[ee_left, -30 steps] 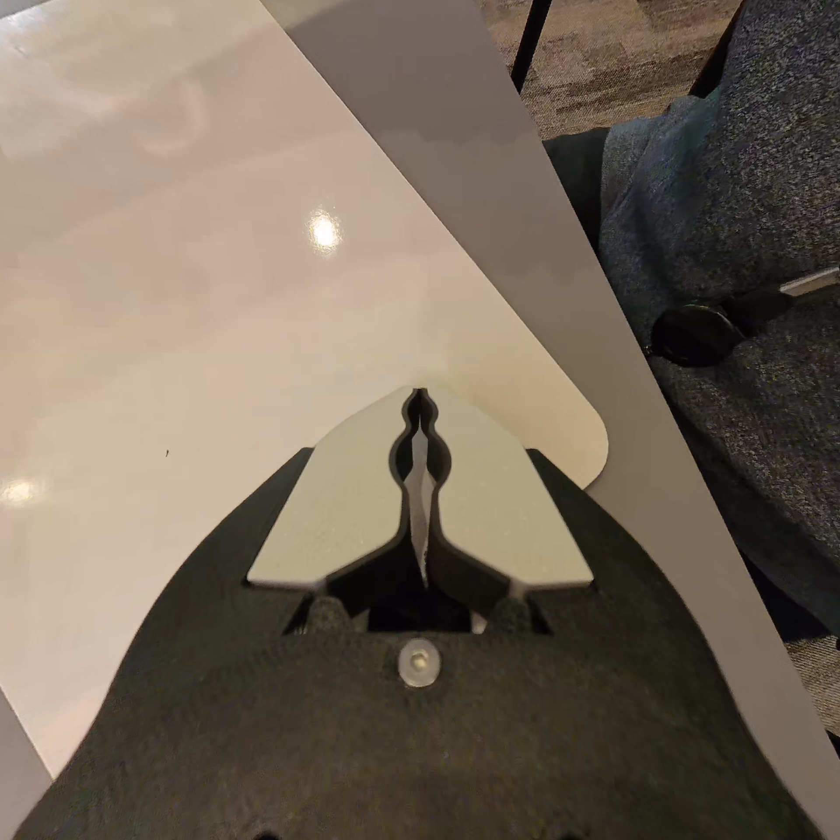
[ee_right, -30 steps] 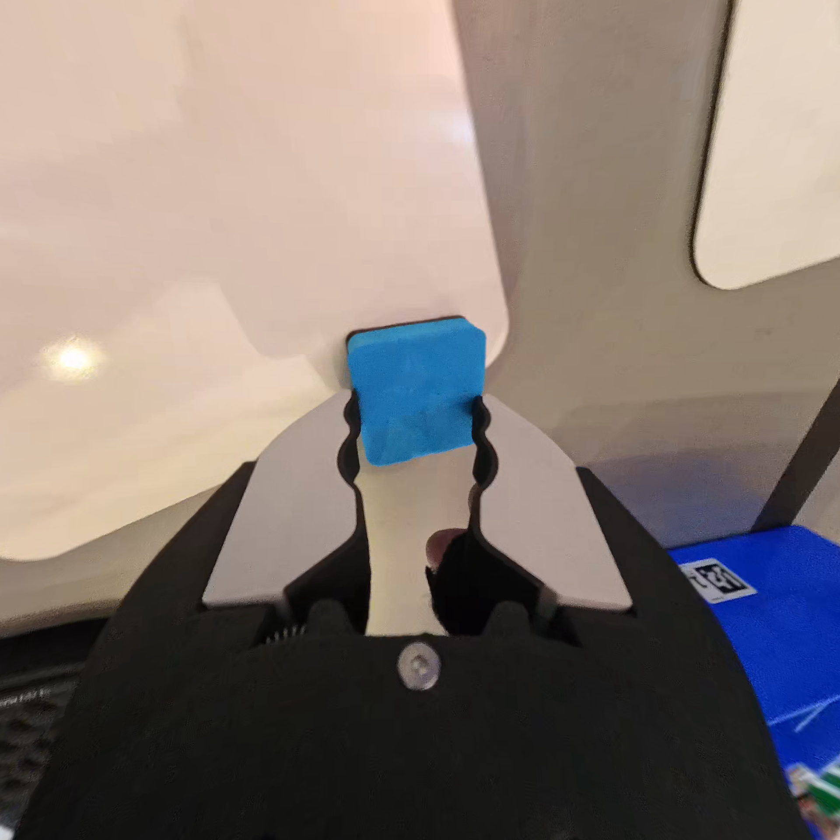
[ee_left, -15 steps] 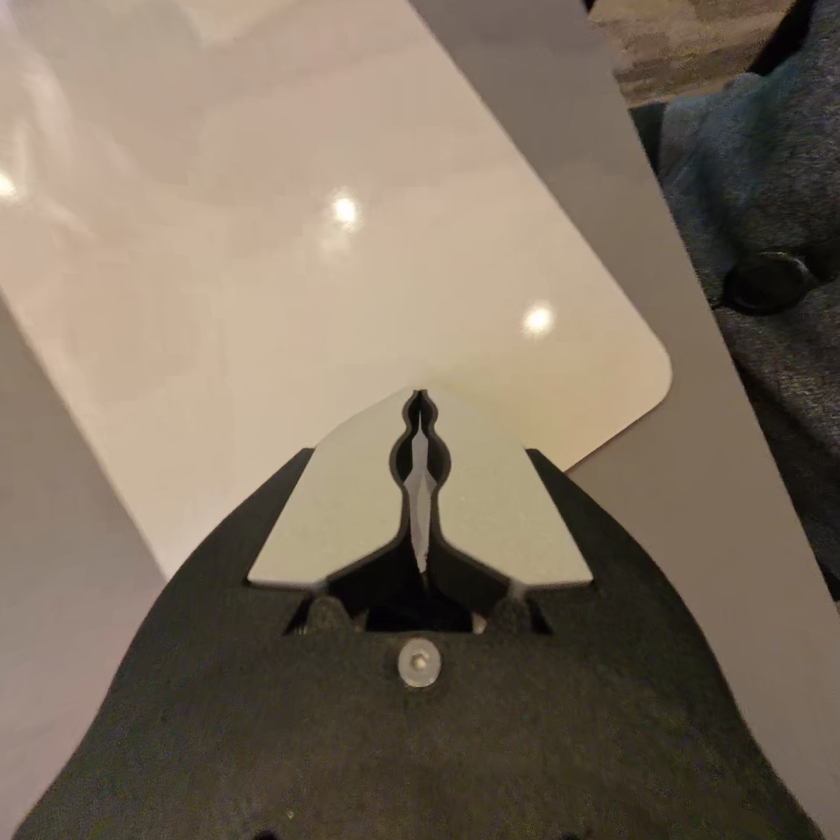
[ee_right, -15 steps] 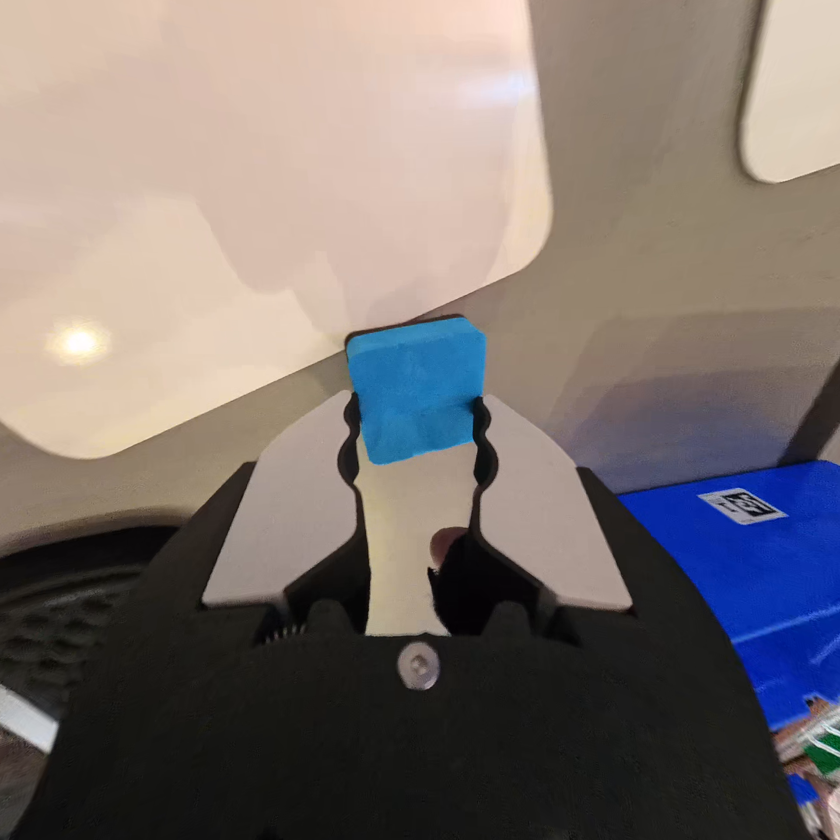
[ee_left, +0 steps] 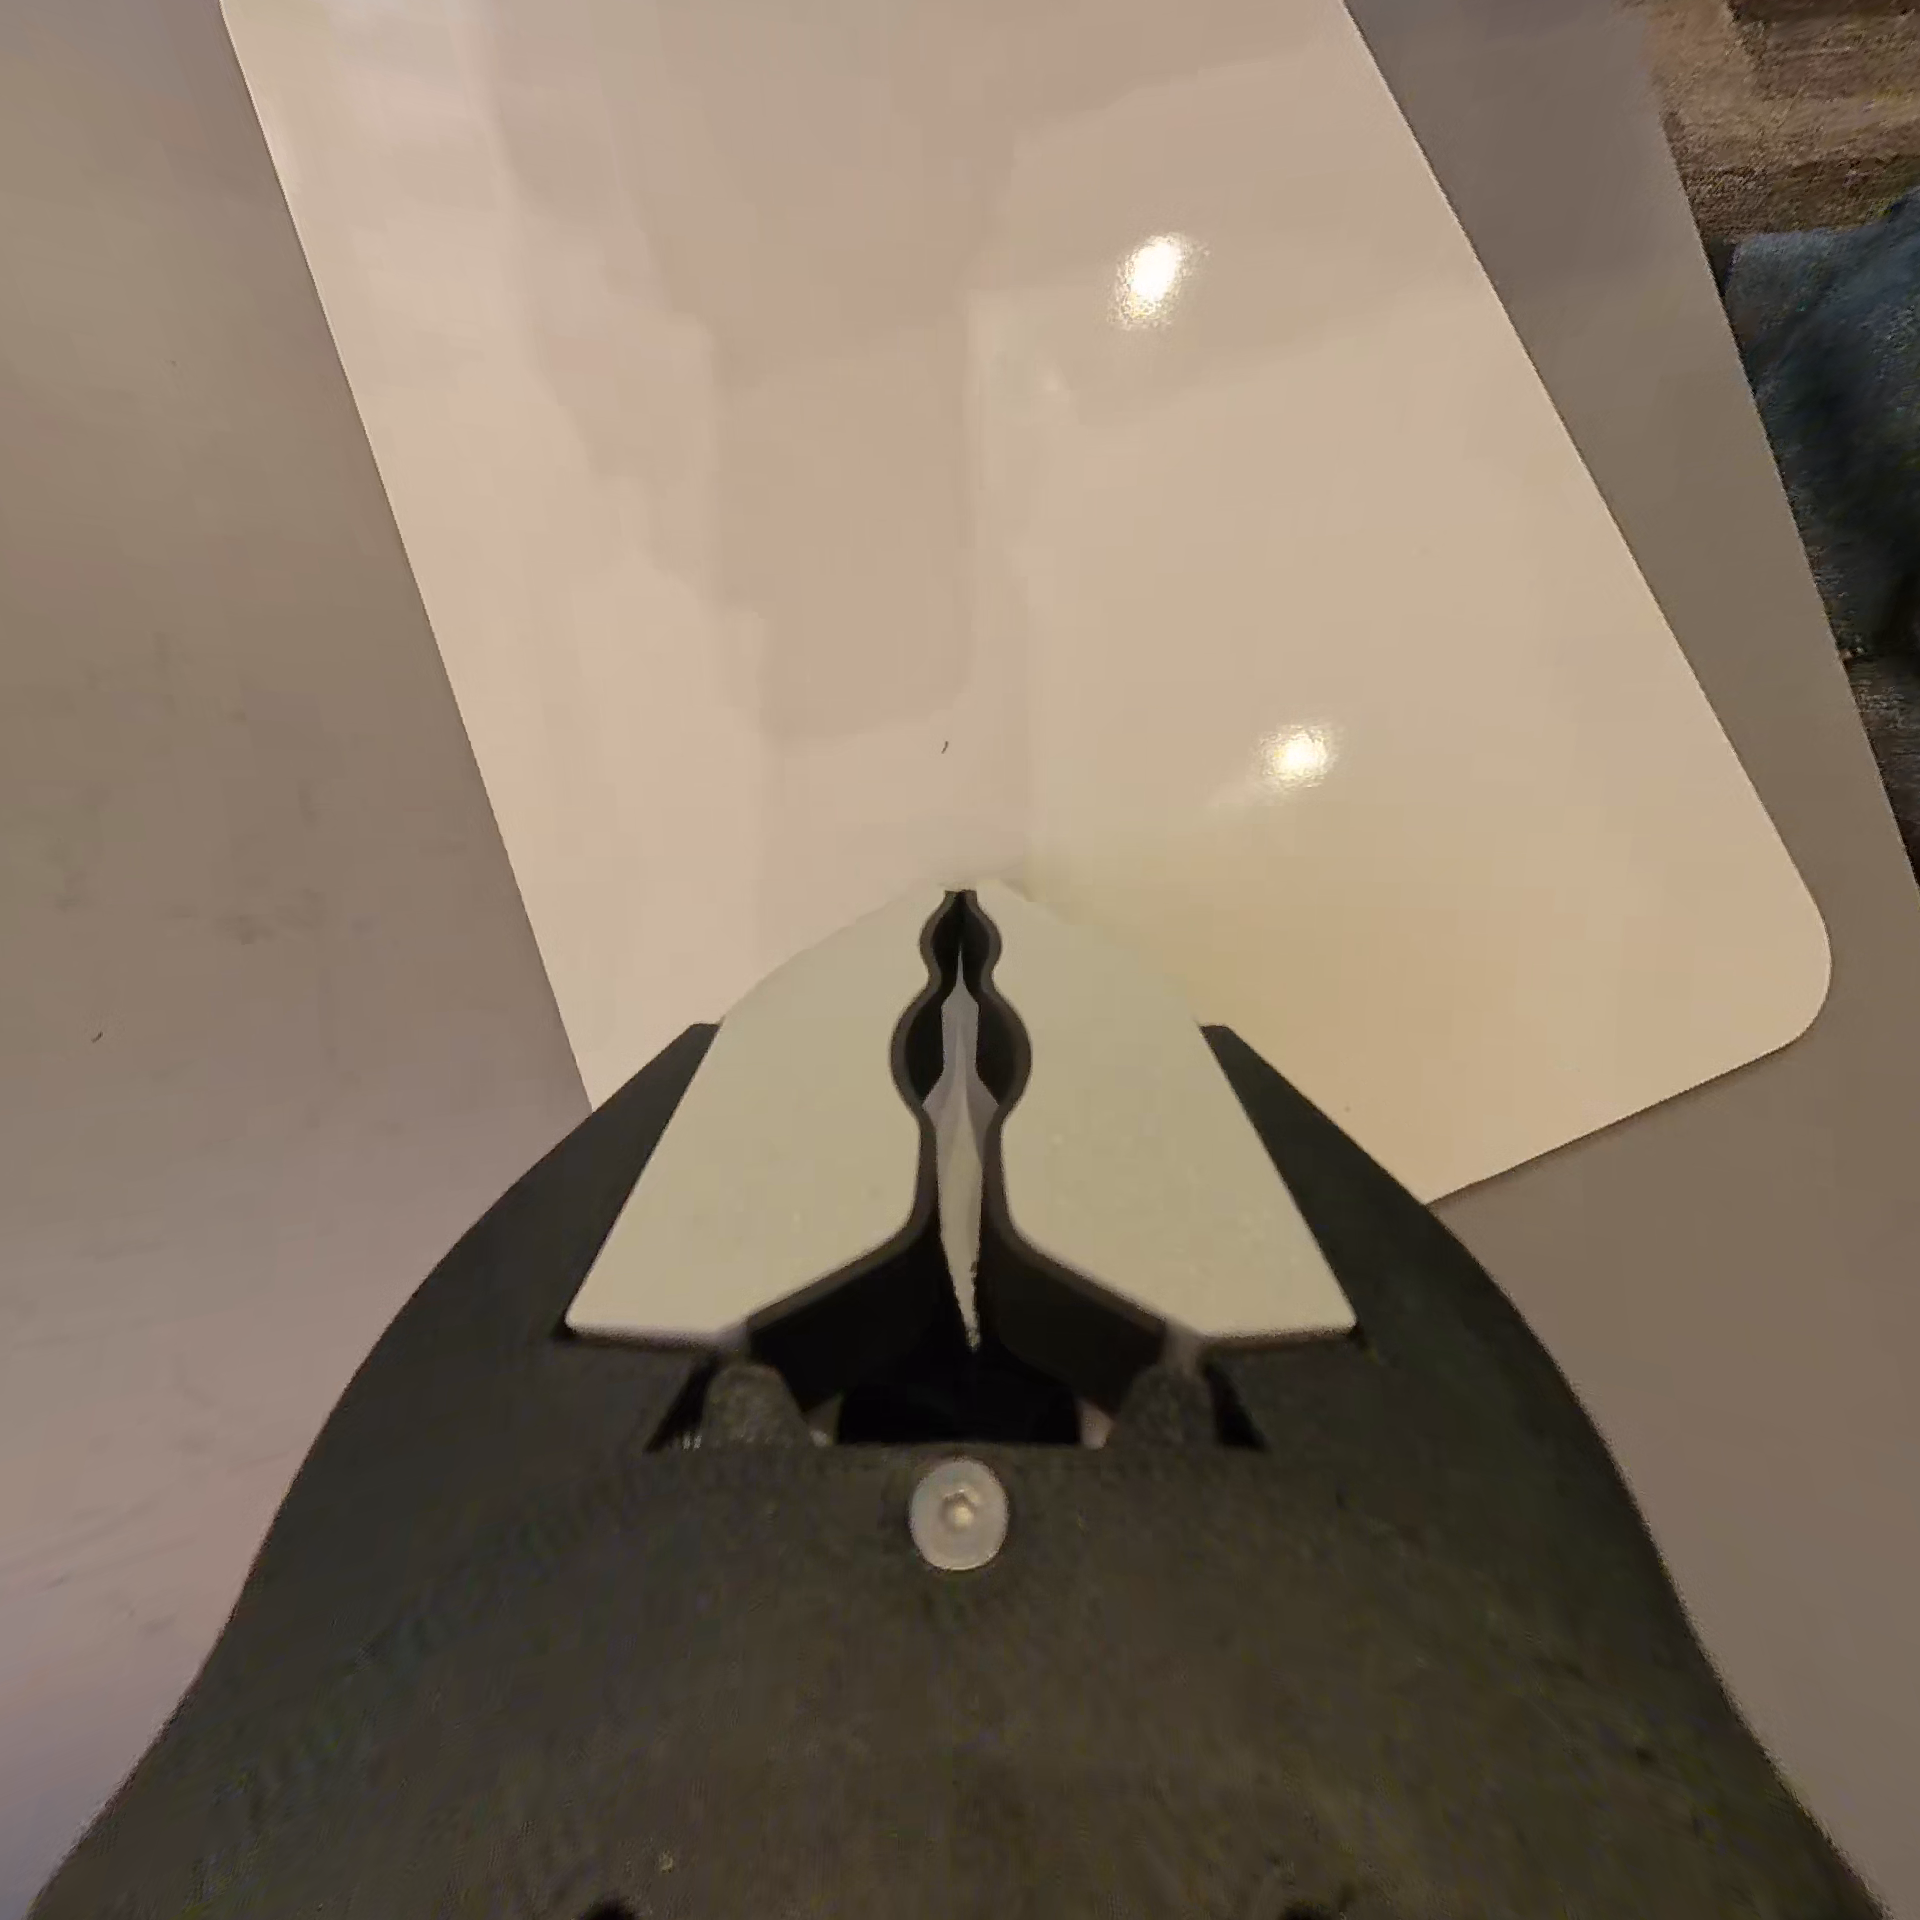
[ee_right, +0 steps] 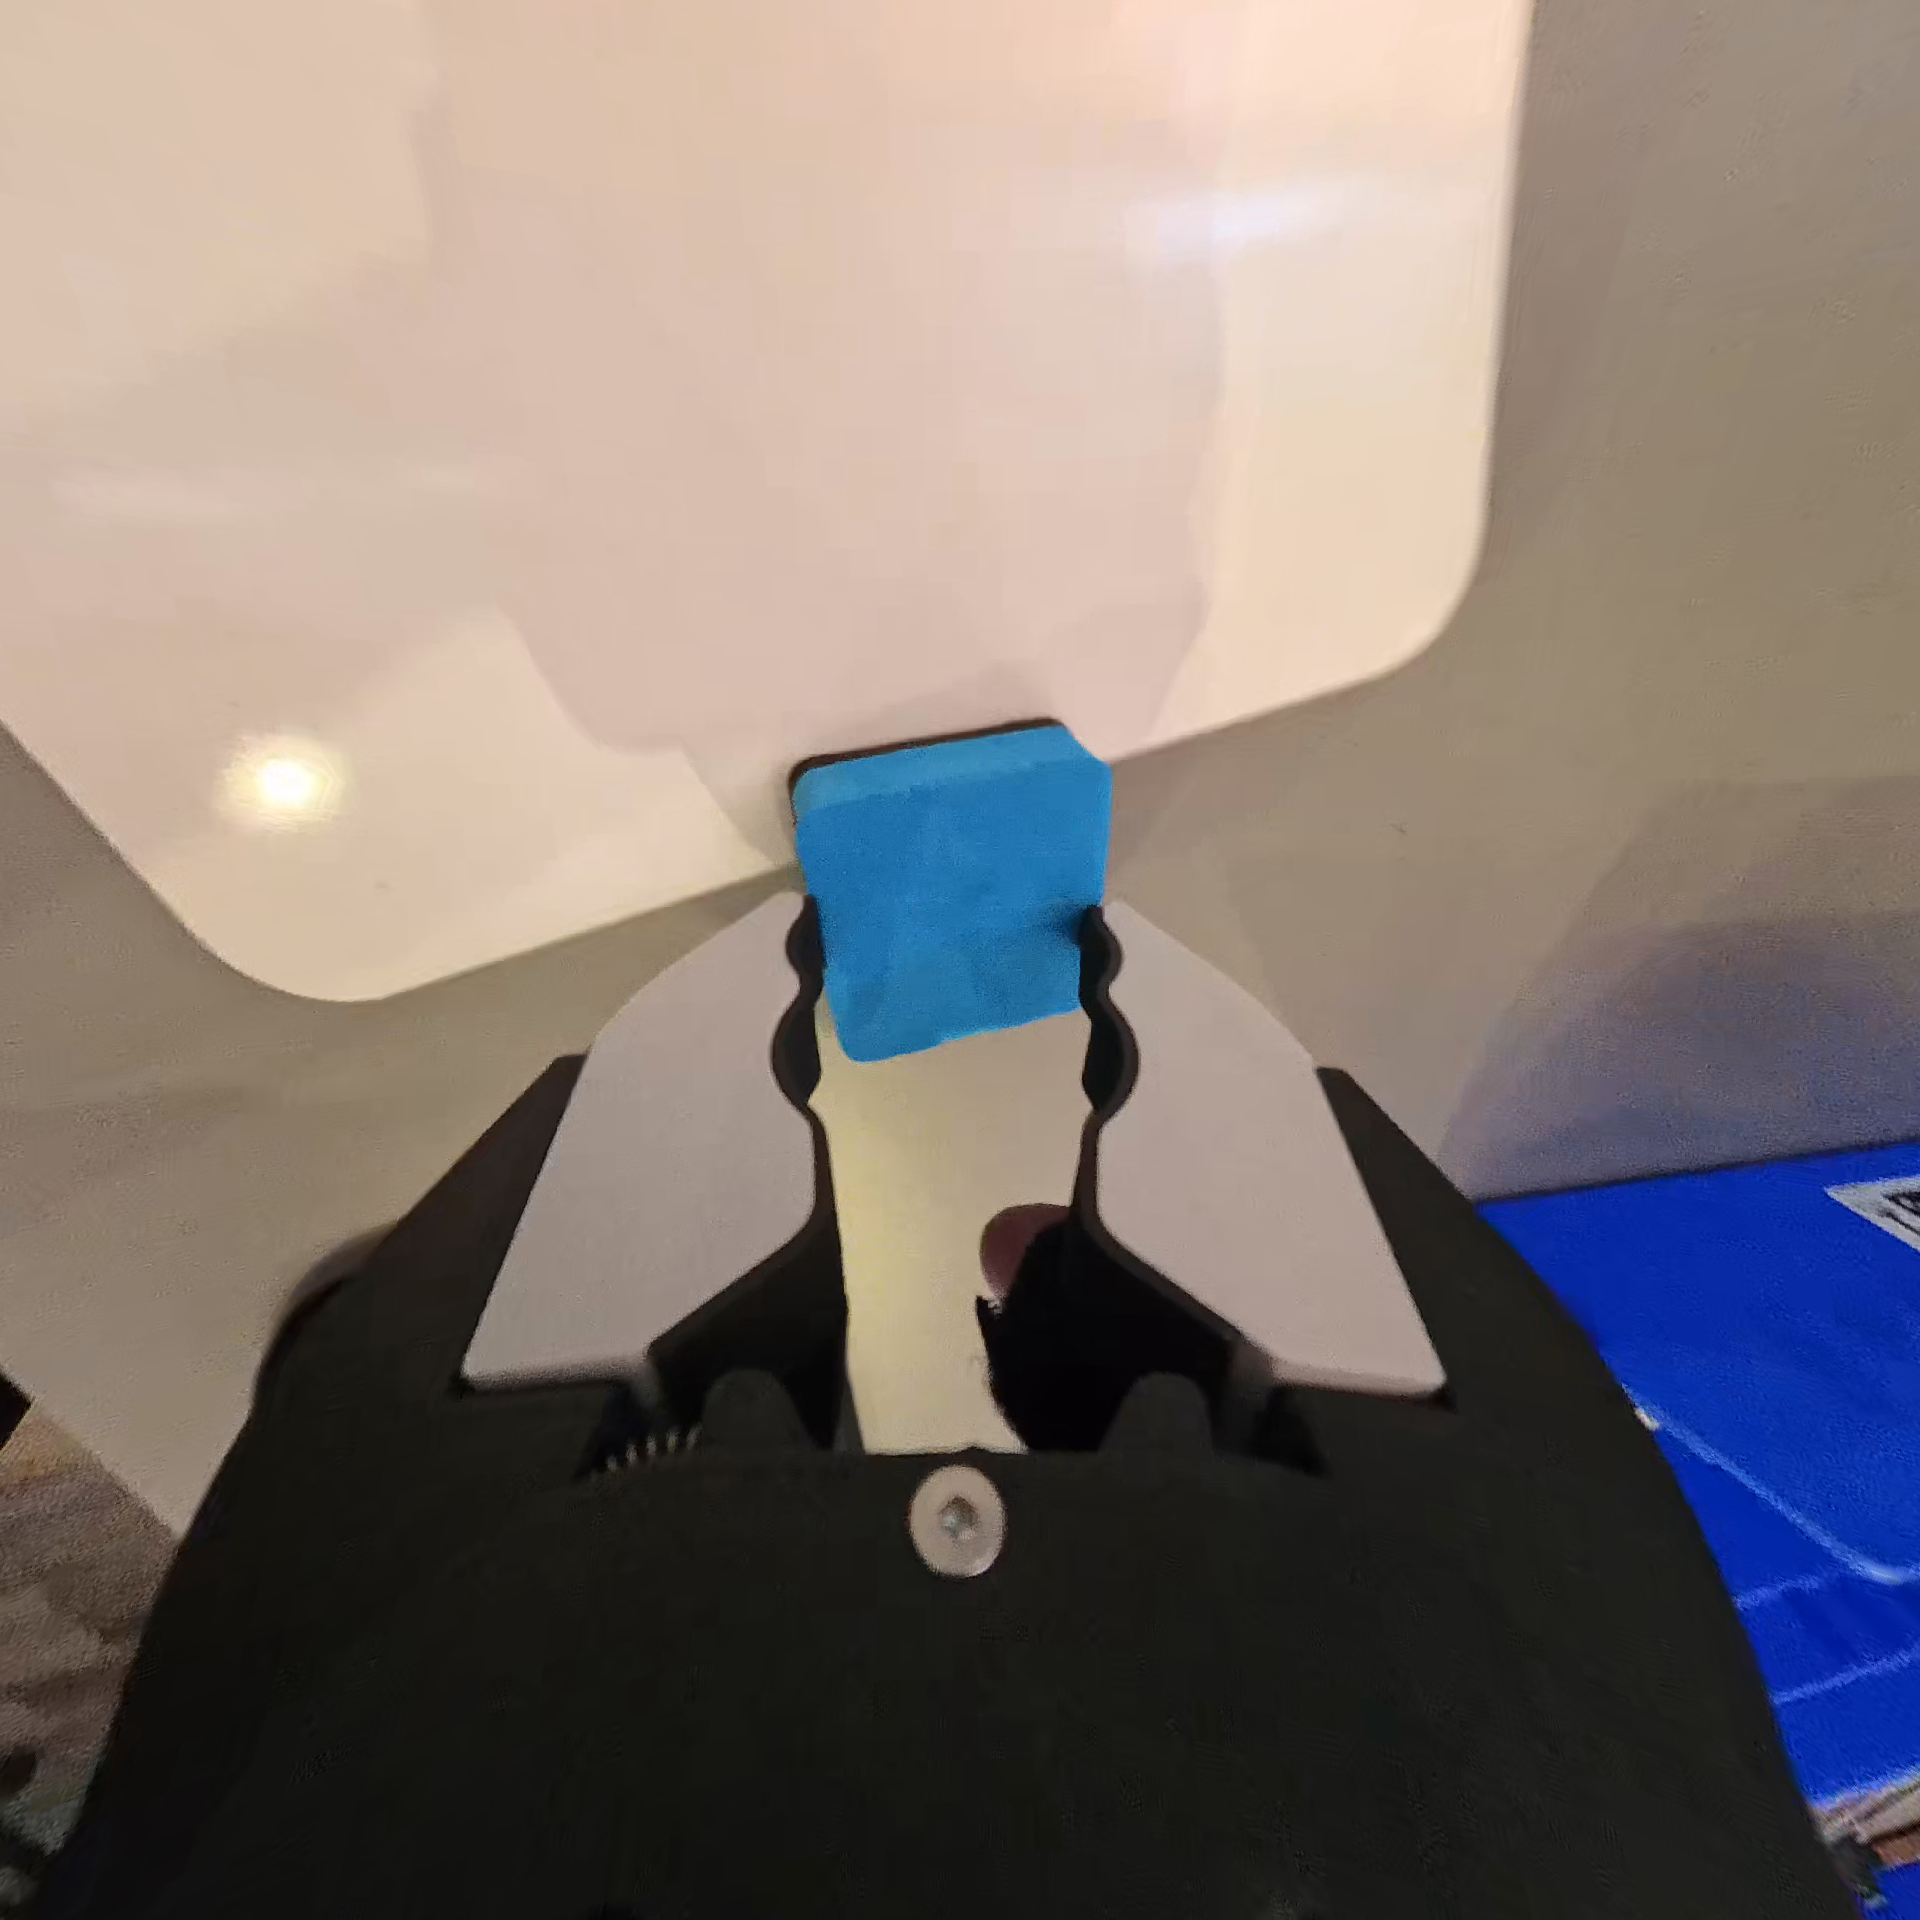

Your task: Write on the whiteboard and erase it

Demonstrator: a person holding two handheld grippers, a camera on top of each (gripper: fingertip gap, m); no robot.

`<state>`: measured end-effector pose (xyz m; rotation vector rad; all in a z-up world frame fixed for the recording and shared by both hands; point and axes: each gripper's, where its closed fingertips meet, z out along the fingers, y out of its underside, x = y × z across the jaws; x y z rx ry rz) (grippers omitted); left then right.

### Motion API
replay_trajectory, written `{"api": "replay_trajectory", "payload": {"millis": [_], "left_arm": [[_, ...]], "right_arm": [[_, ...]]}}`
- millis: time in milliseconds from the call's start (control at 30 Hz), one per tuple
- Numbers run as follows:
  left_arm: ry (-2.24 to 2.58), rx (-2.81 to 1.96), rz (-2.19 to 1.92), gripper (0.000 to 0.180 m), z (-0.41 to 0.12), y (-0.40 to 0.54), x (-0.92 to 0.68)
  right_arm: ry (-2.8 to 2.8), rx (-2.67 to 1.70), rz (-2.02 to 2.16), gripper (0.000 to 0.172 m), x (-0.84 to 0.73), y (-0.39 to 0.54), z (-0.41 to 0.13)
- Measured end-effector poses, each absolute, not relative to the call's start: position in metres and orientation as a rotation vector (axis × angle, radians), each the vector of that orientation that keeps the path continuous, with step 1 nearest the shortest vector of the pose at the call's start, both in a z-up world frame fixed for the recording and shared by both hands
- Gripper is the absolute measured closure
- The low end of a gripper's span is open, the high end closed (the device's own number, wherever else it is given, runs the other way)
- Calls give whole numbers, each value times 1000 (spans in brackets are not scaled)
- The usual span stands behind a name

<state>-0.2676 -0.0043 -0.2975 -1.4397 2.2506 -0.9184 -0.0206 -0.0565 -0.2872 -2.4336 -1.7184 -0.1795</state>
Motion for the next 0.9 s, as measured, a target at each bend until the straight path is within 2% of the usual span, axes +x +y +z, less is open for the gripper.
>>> {"api": "replay_trajectory", "payload": {"millis": [233,467,567,633,733,900], "left_arm": [[2256,-1421,-949,180,-298,-8,-268],[2253,-1428,-974,180,-298,-9,-269],[2254,-1427,-977,180,-298,-9,-270],[2257,-1419,-972,180,-298,-9,-270],[2262,-1381,-937,180,-296,-9,-269],[2124,-1291,-923,180,-267,1,-260]], "right_arm": [[-1785,-2351,-360,122,20,-29,-267],[-1924,-2322,-328,120,12,-21,-288],[-1865,-2338,-292,101,10,-21,-287],[-1810,-2340,-308,95,12,-18,-279],[-1725,-2307,-349,96,17,-14,-259],[-1559,-2163,-361,110,17,2,-226]]}}
